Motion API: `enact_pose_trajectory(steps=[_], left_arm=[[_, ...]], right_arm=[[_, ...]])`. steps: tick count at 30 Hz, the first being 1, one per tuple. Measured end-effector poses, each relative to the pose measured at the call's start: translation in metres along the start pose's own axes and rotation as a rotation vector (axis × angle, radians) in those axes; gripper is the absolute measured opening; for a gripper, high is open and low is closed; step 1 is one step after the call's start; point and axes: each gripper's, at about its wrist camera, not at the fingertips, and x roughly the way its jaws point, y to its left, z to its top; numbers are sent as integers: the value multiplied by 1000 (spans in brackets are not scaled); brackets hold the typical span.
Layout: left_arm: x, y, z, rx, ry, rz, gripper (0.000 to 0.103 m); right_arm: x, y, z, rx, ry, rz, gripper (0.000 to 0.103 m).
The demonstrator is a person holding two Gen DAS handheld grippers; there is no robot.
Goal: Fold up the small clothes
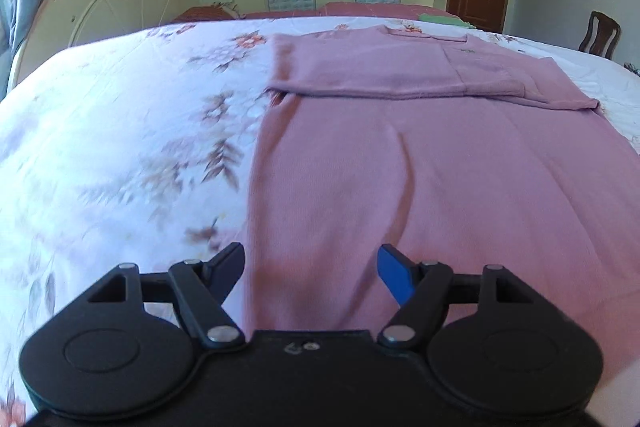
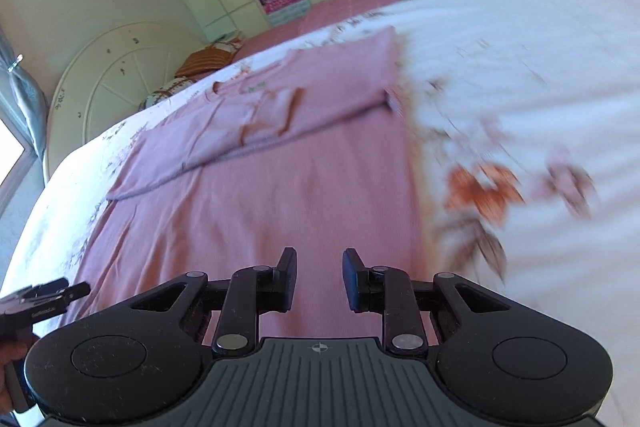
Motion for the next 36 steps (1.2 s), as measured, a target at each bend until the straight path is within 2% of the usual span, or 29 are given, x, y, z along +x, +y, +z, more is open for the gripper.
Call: enact_pose_trajectory(steps=[2,3,4,6,10,14,15,16,18,25,30,32,34,36], left_arm=[[-15,20,-18,-72,21,-34,66],[-21,29,-26,-105,32,-58,62],[-27,37,-33,-132,40,-83,57],[-36,57,-46,-230,54,-180,57],[-37,89,-67,-455,104,-424,57],[-24,99,-71,-559,151,-559,57],[-21,97,-70,-560,155,-575,57],[-18,96,-69,-561,154,-585,57],[-10,93,-66,-575,150,-607,57],[17,87,-56,-646,125,-656,57],[17,81,-53,-619,124,-658,52],[15,85,-57,-618,129,-664,52],[15,88,-58,-621,129,-673,51],[18,88,-57,-629,127,-672,50]], right_arm=[[-21,-4,-19,20,6,-14,30],[-32,-5,-29,19,-9,-28,53],[-44,-7,-39,18,-30,-39,69],[-64,-9,-55,18,-62,-36,69],[-85,-18,-72,75,-54,-15,65],[-84,-39,-80,205,-38,62,63],[-81,-45,-82,237,-30,80,56],[-76,-49,-84,268,-11,89,45],[-65,-55,-90,315,24,113,39],[-48,-62,-83,383,18,212,39],[-39,-64,-80,393,27,263,39],[-44,-65,-81,393,20,263,39],[-54,-64,-78,352,-40,200,39],[-53,-76,-72,381,-53,182,39]])
